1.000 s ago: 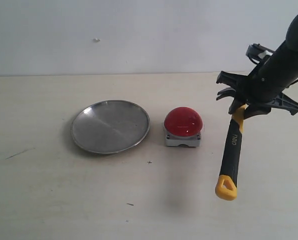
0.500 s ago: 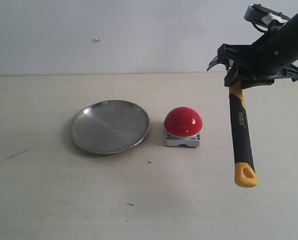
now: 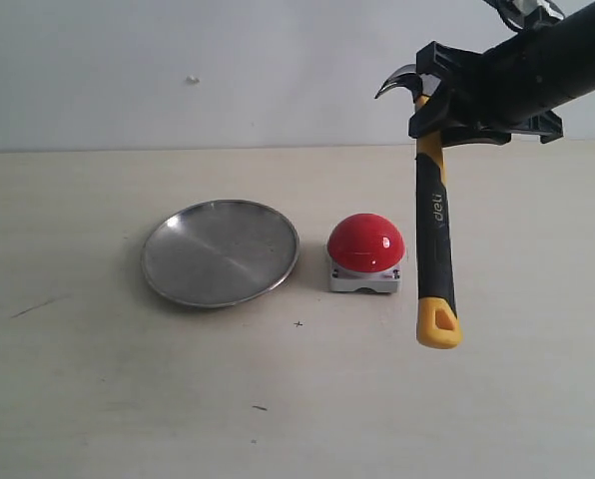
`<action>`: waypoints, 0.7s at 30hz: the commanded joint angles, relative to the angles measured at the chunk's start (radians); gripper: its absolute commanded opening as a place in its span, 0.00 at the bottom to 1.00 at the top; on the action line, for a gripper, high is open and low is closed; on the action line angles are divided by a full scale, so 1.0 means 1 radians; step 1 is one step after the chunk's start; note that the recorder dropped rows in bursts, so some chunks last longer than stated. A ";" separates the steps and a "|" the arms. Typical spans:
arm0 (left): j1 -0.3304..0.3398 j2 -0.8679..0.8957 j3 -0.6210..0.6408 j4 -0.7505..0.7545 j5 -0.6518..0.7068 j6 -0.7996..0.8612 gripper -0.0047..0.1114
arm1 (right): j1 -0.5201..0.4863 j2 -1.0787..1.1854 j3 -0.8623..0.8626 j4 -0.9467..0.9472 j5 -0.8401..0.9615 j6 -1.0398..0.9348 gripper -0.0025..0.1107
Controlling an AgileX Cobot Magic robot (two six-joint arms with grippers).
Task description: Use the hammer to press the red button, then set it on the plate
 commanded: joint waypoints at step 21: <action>-0.547 1.408 -0.745 0.038 0.302 0.038 0.43 | 0.002 -0.021 -0.004 0.042 0.005 -0.072 0.02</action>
